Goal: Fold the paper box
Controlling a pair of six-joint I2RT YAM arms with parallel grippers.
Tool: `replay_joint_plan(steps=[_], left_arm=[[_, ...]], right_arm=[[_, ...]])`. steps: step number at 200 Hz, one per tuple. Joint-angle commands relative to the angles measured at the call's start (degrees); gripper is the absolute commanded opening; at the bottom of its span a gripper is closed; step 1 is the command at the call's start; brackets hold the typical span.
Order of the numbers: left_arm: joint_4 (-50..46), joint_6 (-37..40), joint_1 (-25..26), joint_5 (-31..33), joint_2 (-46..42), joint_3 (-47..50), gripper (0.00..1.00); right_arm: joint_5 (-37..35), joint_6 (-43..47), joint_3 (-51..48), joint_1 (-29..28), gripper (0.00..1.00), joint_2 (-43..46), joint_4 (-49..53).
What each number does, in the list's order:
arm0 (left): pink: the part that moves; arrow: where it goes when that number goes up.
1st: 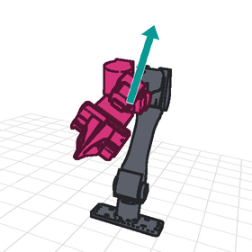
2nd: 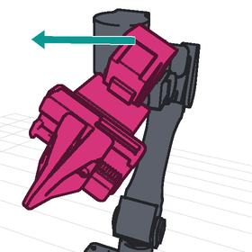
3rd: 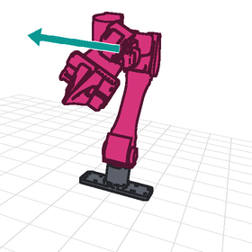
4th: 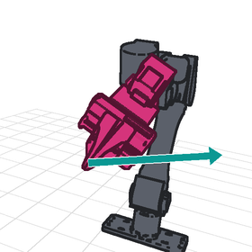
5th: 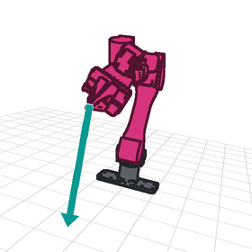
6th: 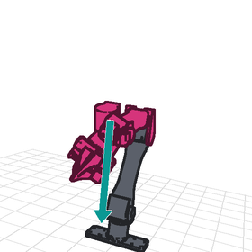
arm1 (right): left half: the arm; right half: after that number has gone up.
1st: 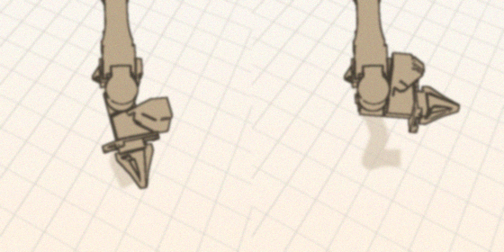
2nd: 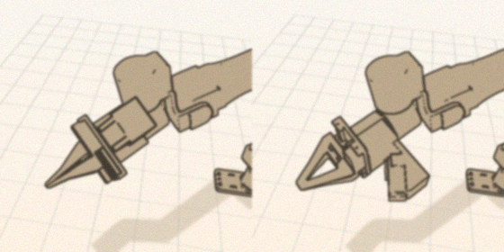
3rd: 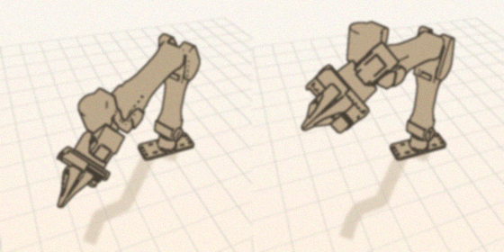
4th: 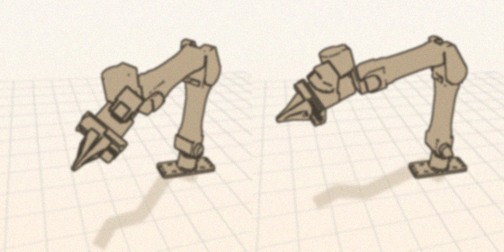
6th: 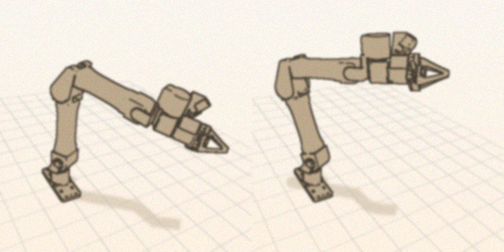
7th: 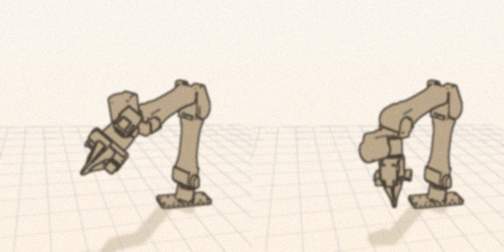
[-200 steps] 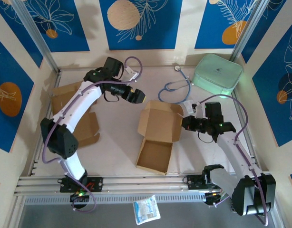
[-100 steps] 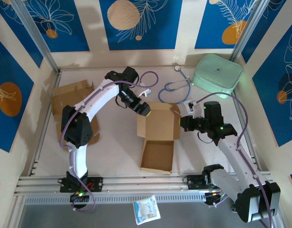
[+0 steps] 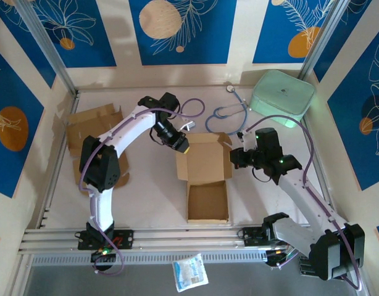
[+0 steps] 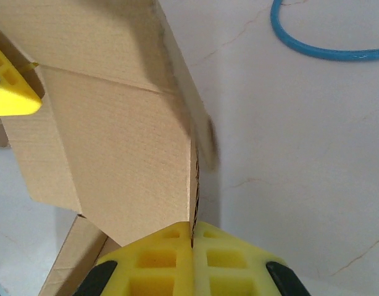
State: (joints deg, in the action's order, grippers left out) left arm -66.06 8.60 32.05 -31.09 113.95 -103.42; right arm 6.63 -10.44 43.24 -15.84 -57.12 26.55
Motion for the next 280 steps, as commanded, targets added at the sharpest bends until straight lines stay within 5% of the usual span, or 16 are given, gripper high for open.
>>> replay_joint_plan(steps=[1,30,63,101,160,234,259,280], left_arm=[[1.6,-0.7,0.4,2.6,-3.1,0.4,0.14],[2.8,-1.6,0.4,4.5,-4.2,0.2,0.07],[5.5,-0.5,0.7,6.2,-7.3,1.6,0.04],[7.2,2.0,1.6,9.5,-10.4,2.4,0.03],[7.2,2.9,2.7,14.6,-11.1,1.7,0.02],[12.8,-0.2,4.4,20.8,-13.0,4.1,0.0],[14.4,-3.8,4.4,21.7,-12.4,4.1,0.0],[17.0,-7.9,4.9,25.6,-12.9,4.5,0.0]], right_arm=[[-2.2,1.0,2.1,-0.5,0.0,0.0,0.4],[-2.6,1.3,3.6,-1.2,0.06,0.8,2.6],[-2.1,5.2,9.1,-1.5,0.53,0.2,10.3],[-1.3,10.3,19.2,-2.0,0.73,-4.4,21.0],[-3.6,14.0,29.1,-5.2,0.69,-15.5,28.7],[-10.3,11.8,34.5,-8.0,0.4,-25.4,29.9],[-11.7,10.6,34.8,-8.8,0.23,-25.6,29.0],[-15.2,5.0,36.1,-8.8,0.21,-26.6,29.2]])
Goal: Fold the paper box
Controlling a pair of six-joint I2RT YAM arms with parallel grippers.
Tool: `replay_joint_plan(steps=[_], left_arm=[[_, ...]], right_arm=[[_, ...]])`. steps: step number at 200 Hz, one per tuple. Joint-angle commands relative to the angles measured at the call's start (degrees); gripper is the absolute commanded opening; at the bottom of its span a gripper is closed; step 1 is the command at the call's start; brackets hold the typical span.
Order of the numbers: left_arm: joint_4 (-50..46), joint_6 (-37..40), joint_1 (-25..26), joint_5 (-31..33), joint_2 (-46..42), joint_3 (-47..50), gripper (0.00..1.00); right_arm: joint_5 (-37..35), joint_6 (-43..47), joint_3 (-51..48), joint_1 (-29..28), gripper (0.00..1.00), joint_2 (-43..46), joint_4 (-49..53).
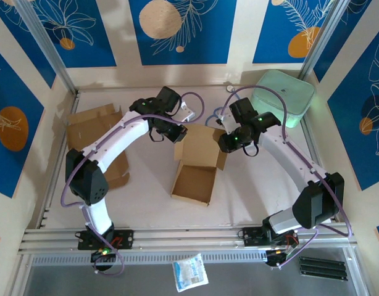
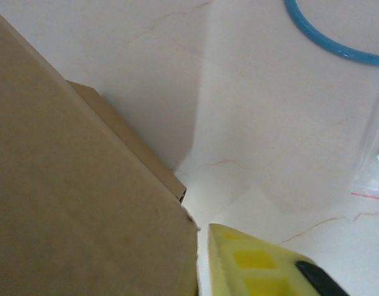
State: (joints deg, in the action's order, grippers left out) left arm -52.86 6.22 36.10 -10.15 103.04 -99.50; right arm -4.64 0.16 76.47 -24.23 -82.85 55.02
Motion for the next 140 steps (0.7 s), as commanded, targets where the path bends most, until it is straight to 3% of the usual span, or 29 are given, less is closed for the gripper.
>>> replay_joint_plan(steps=[1,46,63,140], left_arm=[[3.8,-5.8,0.8,4.8,-2.0,0.6,0.0],[11.2,-18.2,2.0,13.4,-2.2,1.4,0.0],[13.6,-21.9,2.2,18.2,-1.8,1.3,0.0],[27.0,-29.3,3.3,28.7,0.2,4.6,0.0]], right_arm=[[-4.1,-6.0,2.9,-0.4,0.21,-1.0,0.7],[-7.6,-22.2,6.1,-0.2,0.2,-3.8,-3.4],[-9.3,-26.4,6.4,-0.2,0.12,-4.2,-7.3],[-22.4,-40.2,8.8,-1.5,0.01,-10.0,-16.1]])
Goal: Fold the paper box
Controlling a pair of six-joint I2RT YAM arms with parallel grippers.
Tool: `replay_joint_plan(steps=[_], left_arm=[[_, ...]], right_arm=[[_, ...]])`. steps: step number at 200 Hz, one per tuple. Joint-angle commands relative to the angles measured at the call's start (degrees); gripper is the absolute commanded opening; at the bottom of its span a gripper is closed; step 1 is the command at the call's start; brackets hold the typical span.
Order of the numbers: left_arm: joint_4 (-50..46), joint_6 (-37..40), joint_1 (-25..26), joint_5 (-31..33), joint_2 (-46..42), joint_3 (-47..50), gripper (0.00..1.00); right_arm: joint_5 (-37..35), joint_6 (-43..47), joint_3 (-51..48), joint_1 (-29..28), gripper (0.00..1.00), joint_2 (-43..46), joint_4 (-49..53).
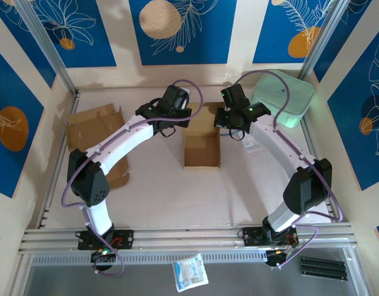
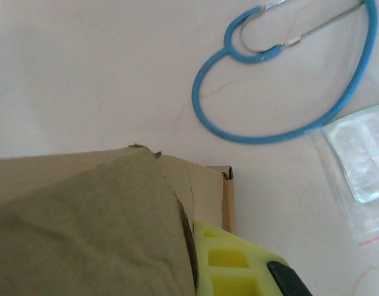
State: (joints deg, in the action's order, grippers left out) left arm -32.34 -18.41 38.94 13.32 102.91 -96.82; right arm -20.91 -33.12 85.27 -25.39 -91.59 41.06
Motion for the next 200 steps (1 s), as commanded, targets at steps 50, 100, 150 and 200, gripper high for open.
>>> replay_joint_plan(steps=[50,100,150,200], left_arm=[[9.6,-6.7,2.2,6.3,0.7,5.6,0.0],[9.8,-9.1,4.0,5.6,0.8,8.7,0.0],[11.7,-13.0,6.0,5.0,-2.5,16.4,0.0],[14.2,-17.5,7.4,3.1,-5.5,24.0,0.04]], right_arm=[[-7.2,-5.3,-12.6,-2.8,0.01,2.8,-14.3],[-9.0,-3.9,-22.1,-4.4,0.02,7.8,-19.0],[-11.0,-3.4,-29.6,-6.0,0.02,11.6,-23.0],[-12.9,-1.6,-36.4,-8.1,0.02,15.3,-26.7]])
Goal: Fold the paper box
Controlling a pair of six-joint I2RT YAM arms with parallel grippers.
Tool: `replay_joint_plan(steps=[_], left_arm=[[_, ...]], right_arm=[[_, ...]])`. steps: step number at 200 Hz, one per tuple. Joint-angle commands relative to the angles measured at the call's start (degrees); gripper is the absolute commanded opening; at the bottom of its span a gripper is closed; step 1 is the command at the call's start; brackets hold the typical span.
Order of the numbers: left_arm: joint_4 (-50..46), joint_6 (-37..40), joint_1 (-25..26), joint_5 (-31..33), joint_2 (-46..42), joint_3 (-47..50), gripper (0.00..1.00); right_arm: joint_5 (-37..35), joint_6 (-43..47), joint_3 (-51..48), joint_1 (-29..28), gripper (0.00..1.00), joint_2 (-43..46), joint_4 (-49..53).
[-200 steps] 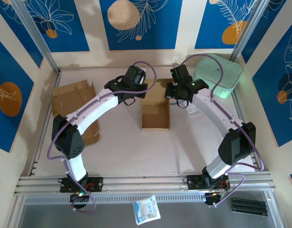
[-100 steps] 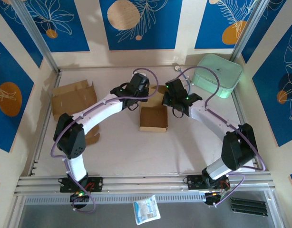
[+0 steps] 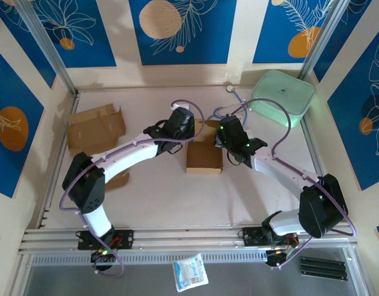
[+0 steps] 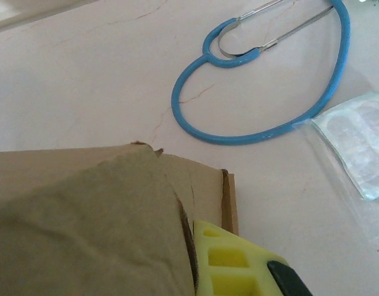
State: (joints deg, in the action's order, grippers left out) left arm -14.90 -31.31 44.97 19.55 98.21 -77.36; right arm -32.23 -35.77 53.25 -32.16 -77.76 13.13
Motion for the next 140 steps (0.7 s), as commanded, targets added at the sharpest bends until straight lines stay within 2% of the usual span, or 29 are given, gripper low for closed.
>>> replay_joint_plan(steps=[1,28,60,140], left_arm=[[-3.2,-4.8,1.4,-3.1,-0.9,4.7,0.05],[0.9,-7.9,2.3,-4.0,-2.5,10.3,0.09],[2.6,-10.7,3.1,-5.1,-2.6,14.4,0.13],[2.7,-10.9,3.3,-4.6,-7.8,20.7,0.37]], right_arm=[[-1.6,1.1,-4.6,-1.5,0.02,1.6,1.0],[-3.6,2.7,-10.4,-3.7,0.02,4.8,-3.9],[-5.8,2.3,-13.7,-5.0,0.03,7.5,-3.3],[-8.0,-3.9,-19.7,-9.1,0.09,10.6,-0.7]])
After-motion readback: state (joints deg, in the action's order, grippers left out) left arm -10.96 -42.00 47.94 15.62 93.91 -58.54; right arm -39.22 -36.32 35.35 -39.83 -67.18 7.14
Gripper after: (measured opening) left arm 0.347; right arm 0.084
